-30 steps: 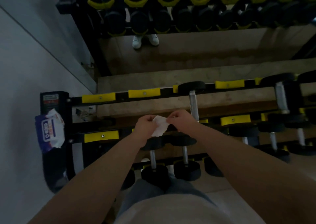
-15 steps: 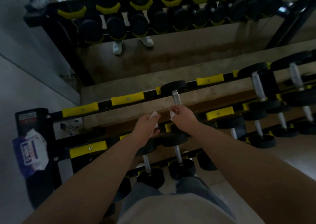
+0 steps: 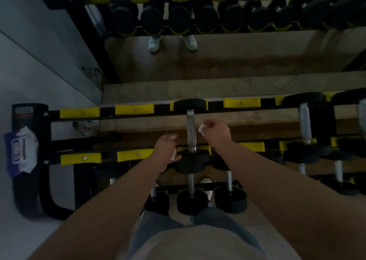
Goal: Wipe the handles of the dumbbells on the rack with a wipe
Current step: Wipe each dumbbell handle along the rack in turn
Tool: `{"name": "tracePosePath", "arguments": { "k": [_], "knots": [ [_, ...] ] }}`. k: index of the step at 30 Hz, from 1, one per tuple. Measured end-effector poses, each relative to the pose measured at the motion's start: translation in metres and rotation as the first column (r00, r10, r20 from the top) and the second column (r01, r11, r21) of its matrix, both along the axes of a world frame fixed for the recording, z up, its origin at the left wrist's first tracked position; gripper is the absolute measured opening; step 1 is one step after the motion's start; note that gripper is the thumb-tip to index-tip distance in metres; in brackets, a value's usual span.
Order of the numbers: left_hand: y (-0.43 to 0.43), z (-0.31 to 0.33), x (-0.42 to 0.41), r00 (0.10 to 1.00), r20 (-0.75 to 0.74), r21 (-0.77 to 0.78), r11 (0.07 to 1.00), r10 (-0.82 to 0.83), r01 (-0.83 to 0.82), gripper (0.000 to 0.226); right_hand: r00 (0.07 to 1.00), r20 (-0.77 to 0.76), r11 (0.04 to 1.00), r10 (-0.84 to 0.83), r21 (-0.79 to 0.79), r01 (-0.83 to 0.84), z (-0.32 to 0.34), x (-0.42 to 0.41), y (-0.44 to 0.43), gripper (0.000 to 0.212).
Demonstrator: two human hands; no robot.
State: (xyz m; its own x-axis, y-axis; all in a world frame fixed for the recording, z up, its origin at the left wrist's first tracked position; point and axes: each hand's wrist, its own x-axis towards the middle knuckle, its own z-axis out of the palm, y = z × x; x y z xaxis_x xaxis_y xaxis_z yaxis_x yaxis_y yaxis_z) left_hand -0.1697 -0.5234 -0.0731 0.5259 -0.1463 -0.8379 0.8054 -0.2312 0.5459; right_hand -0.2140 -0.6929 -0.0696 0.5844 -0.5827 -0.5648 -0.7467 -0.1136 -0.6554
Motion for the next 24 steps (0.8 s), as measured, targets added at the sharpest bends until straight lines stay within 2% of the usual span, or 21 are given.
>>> {"name": "tracePosePath", "arguments": {
  "k": [5,7,10,13,16,17,18,19,21,22,24],
  "knots": [
    [-0.027,-0.011,0.004,0.998,0.059,0.041,0.999,0.008,-0.011,0.029,0.998,0.057,0.998,-0.011,0.063,0.008,-0.010,0.023,-0.008,0.036],
    [-0.035,-0.015,0.010,0.996,0.092,0.096,0.995,-0.012,0.003,0.026,0.995,0.052,0.992,0.086,0.089,-0.090,-0.018,0.029,-0.008,0.032],
    [-0.040,-0.023,0.017,0.997,0.078,0.122,0.992,-0.020,0.010,0.025,0.969,-0.036,0.967,0.244,0.080,-0.241,-0.028,0.023,-0.011,0.023],
    [-0.042,-0.027,0.018,0.998,0.055,0.130,0.991,-0.033,0.026,0.020,0.863,-0.189,0.884,0.468,0.098,-0.458,-0.035,0.008,-0.012,0.018],
    [-0.041,-0.028,0.015,0.997,0.035,0.127,0.990,-0.072,0.067,0.022,0.787,-0.258,0.828,0.560,0.134,-0.545,-0.036,0.006,-0.012,0.020],
    [-0.040,-0.031,0.015,0.996,0.030,0.127,0.988,-0.088,0.084,0.027,0.812,-0.239,0.846,0.532,0.126,-0.518,-0.039,0.011,-0.013,0.018],
    [-0.038,-0.034,0.016,0.995,0.029,0.126,0.988,-0.096,0.091,0.032,0.876,-0.200,0.898,0.438,0.130,-0.420,-0.038,0.018,-0.014,0.016],
    [-0.038,-0.036,0.017,0.996,0.025,0.119,0.990,-0.085,0.082,0.035,0.947,-0.142,0.951,0.288,0.162,-0.265,-0.038,0.027,-0.016,0.014],
    [-0.037,-0.037,0.021,0.999,0.010,0.100,0.994,-0.033,0.032,0.030,0.999,-0.047,0.976,0.008,0.219,0.002,-0.036,0.044,-0.017,0.017],
    [-0.037,-0.037,0.022,1.000,0.009,0.094,0.995,-0.016,0.015,0.026,0.999,-0.025,0.975,-0.033,0.217,0.038,-0.035,0.049,-0.017,0.018],
    [-0.036,-0.036,0.024,1.000,0.019,0.089,0.996,-0.014,0.012,0.022,0.999,-0.016,0.986,0.029,0.166,-0.026,-0.035,0.050,-0.015,0.019]
  ]
}}
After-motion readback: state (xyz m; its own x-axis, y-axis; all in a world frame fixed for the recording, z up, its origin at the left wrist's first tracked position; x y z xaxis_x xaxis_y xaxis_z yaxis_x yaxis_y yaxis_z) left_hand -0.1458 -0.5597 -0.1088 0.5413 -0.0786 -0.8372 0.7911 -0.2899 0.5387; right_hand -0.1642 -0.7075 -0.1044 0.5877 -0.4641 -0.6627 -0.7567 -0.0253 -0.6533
